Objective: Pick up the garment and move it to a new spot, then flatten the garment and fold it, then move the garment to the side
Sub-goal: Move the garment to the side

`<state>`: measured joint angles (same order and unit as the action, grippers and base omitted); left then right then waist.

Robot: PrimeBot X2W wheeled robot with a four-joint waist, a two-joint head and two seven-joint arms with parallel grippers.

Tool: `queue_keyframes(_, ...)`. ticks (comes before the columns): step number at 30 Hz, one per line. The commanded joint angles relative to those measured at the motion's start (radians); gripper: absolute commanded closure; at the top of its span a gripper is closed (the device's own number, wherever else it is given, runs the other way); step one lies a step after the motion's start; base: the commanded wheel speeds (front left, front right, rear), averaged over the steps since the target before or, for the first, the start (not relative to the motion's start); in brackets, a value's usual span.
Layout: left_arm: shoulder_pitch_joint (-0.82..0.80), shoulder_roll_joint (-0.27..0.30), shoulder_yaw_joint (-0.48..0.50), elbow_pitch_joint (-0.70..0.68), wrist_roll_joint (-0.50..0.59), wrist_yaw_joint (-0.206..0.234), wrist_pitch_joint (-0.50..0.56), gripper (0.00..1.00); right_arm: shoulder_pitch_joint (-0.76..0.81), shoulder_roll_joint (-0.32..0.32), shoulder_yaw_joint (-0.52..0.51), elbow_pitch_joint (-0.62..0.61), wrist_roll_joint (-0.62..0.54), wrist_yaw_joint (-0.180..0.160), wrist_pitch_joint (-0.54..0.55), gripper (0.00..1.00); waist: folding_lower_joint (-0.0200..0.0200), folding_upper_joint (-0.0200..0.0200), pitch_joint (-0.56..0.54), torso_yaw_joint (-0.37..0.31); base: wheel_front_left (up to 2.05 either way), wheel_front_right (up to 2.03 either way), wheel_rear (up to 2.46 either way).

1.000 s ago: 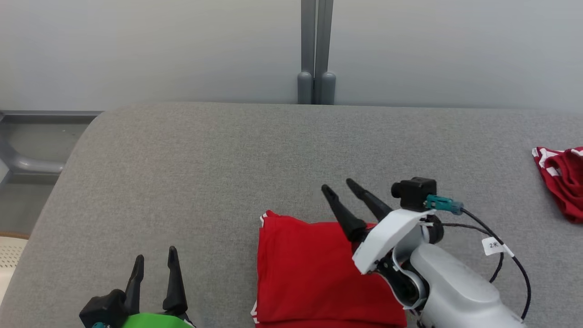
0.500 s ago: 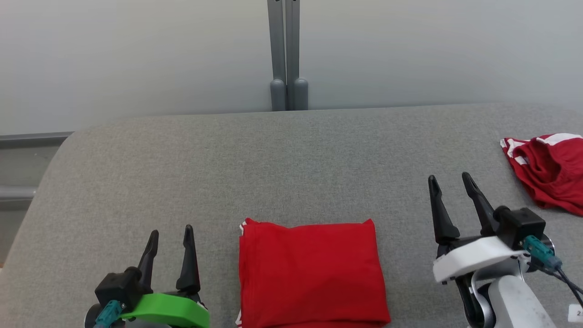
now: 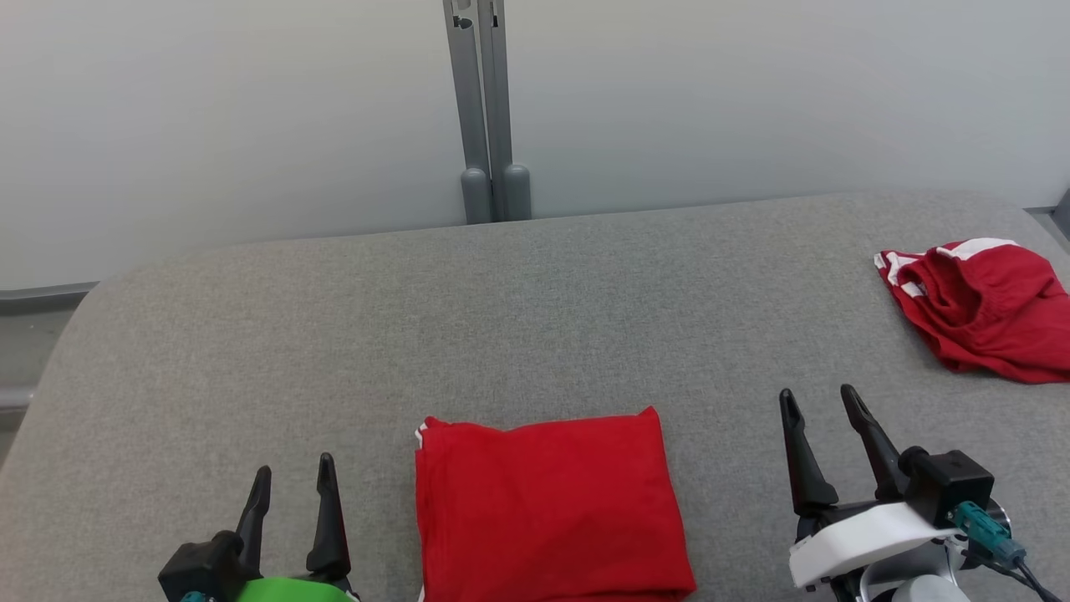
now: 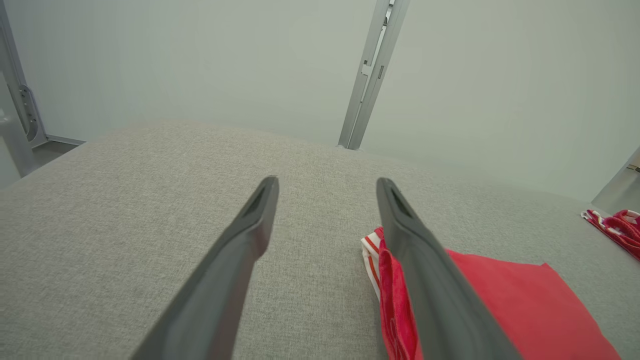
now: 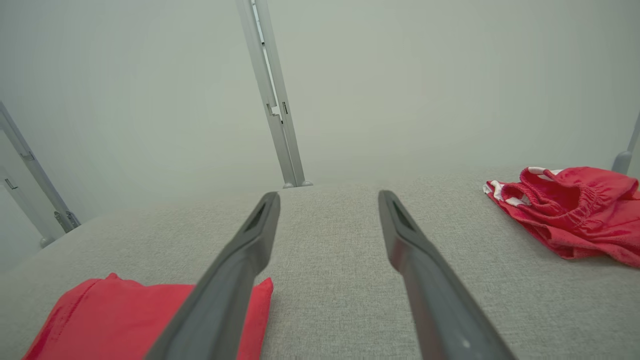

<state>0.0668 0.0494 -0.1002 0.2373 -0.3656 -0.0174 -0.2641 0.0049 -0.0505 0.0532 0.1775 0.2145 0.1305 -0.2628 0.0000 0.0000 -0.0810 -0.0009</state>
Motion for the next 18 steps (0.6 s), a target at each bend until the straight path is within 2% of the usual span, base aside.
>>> queue_keyframes(1, 0.011, 0.003, 0.006, -0.003, 0.008, 0.002, 0.0, 0.0, 0.006, -0.001, 0.005, 0.003, 0.007, 0.0, -0.002, 0.0, 0.0, 0.0, -0.001, -0.003, 0.0, 0.0, 0.0)
queue_keyframes(18, 0.008, 0.003, 0.016, 0.003, 0.027, 0.001, 0.0, 0.0, -0.007, -0.001, 0.005, 0.031, 0.022, 0.0, -0.002, 0.0, 0.0, 0.0, 0.003, 0.011, 0.0, 0.0, 0.0)
